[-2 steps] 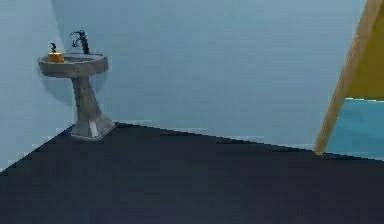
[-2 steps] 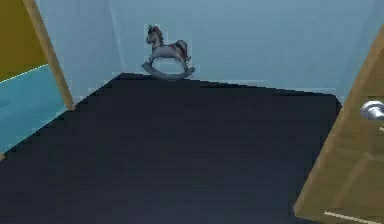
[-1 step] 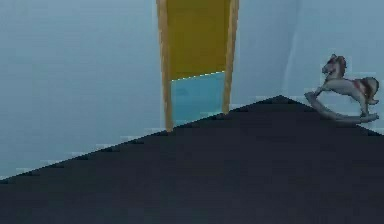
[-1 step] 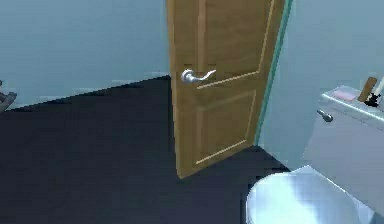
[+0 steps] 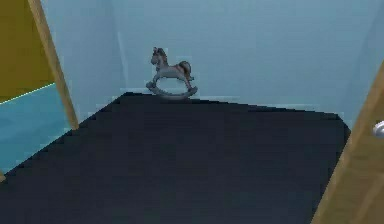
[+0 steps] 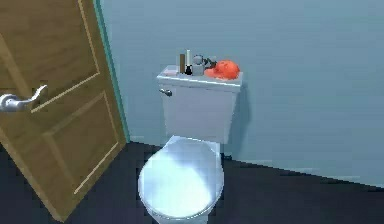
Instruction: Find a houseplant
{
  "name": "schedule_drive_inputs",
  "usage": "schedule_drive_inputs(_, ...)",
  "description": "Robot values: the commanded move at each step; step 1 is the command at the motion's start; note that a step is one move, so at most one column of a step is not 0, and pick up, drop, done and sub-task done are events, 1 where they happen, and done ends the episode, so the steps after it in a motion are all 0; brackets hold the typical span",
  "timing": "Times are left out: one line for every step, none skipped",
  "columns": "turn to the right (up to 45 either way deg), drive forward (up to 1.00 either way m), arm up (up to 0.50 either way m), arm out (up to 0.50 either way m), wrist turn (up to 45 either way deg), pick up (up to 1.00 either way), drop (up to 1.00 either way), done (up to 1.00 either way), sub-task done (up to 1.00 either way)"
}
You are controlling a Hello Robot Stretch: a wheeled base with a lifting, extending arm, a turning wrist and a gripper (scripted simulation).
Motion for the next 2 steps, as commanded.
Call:
schedule_drive_inputs(12.0, 0.00, 0.00, 0.00, 0.0, 0.00, 0.00, 0.00, 0.00)
schedule_drive_inputs(0.0, 1.00, 0.00, 0.00, 0.0, 0.00, 0.00, 0.00, 0.00)
